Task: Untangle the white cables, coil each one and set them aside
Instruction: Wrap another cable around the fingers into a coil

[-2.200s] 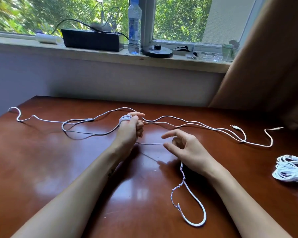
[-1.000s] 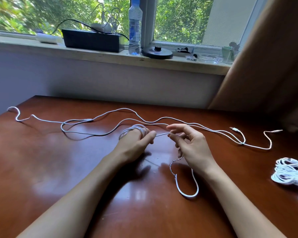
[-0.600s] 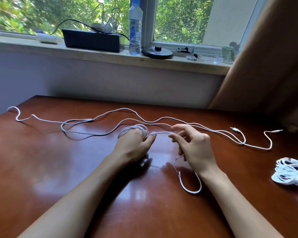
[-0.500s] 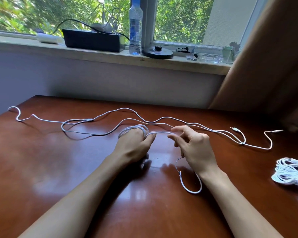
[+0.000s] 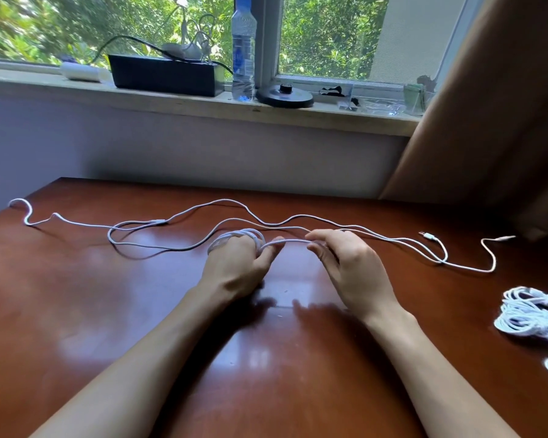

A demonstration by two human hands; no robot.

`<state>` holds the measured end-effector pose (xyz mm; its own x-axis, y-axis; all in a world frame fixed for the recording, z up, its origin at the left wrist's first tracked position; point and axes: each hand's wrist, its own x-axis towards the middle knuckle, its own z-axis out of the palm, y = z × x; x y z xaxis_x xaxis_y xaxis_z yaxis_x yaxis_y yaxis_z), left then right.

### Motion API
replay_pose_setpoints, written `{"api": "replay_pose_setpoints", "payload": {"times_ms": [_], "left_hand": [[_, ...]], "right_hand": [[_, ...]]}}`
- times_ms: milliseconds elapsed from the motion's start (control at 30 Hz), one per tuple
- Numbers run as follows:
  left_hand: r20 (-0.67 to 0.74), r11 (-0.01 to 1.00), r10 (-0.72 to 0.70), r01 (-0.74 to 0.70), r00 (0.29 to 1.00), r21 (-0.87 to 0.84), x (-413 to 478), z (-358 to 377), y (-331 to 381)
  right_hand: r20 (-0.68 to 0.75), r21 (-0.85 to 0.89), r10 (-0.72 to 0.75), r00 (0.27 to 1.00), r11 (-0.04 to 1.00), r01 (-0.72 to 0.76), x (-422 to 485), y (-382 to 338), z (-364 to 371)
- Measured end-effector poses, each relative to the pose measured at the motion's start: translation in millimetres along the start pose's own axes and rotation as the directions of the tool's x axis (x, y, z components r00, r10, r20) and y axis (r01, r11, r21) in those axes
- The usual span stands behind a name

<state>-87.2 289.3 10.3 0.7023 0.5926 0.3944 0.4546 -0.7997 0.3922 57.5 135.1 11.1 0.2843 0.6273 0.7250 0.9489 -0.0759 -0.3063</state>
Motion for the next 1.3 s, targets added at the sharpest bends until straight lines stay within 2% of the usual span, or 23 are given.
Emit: {"api": "replay_pose_setpoints", "payload": {"times_ms": [67,167,267,367,467,567,667,733,800,833,967,1100,1167,1300], "left_hand": [[-0.046,0.994,0.003,0.002,0.999,0.113,-1,-6,5],[-0.068,0.997,0.007,-0.002,0.998,0.073,0,-7,6],[-0.025,0.993,0.072,-0.069,0.997,0.093,-3,-6,6],[0.023,0.987,0.129,-0.131,0.991,0.096,-6,-6,4],[0.039,0.979,0.187,-0.19,0.982,0.076,-6,-4,2],[0.053,0.976,0.218,-0.216,0.975,-0.031,-3,5,-3],[0.103,0.92,0.221,-0.172,0.97,-0.353,-5,10,-6],[0.164,0.803,0.188,-0.055,0.969,-0.594,-4,12,1],[0.24,0.564,0.157,0.113,0.958,-0.818,-4,11,12],[0.267,0.457,0.149,0.173,0.952,-0.872,-4,10,14],[0.37,0.143,0.156,0.35,0.916,-0.926,-2,3,15],[0.35,-0.183,0.16,0.377,0.923,-0.908,2,0,15],[0.329,-0.29,0.14,0.356,0.934,-0.888,3,-3,14],[0.309,-0.446,0.042,0.295,0.95,-0.845,5,-9,10]], "right_hand": [[-0.039,-0.004,0.0,0.999,1.0,0.0,1,1,-1],[-0.046,0.105,0.051,0.998,0.993,-0.046,-1,-2,-3],[-0.025,0.189,0.152,0.988,0.971,-0.145,0,-3,0],[-0.074,0.164,0.189,0.979,0.971,-0.175,1,-1,-1],[-0.136,0.066,0.21,0.968,0.977,-0.203,1,-4,-6],[-0.191,0.013,0.237,0.953,0.971,-0.239,1,-6,-8],[-0.194,0.03,0.258,0.947,0.966,-0.257,1,-7,-7],[-0.171,0.041,0.276,0.946,0.961,-0.273,1,-5,-7],[-0.129,0.036,0.262,0.956,0.965,-0.259,1,-3,-7],[-0.103,0.034,0.242,0.965,0.97,-0.24,0,-2,-6],[-0.043,0.004,0.189,0.981,0.982,-0.189,-1,0,-2],[-0.035,-0.017,0.152,0.988,0.988,-0.152,1,2,0],[-0.013,-0.009,0.088,0.996,0.996,-0.088,0,3,2],[0.059,0.046,0.199,0.978,0.978,-0.202,-2,4,1]]}}
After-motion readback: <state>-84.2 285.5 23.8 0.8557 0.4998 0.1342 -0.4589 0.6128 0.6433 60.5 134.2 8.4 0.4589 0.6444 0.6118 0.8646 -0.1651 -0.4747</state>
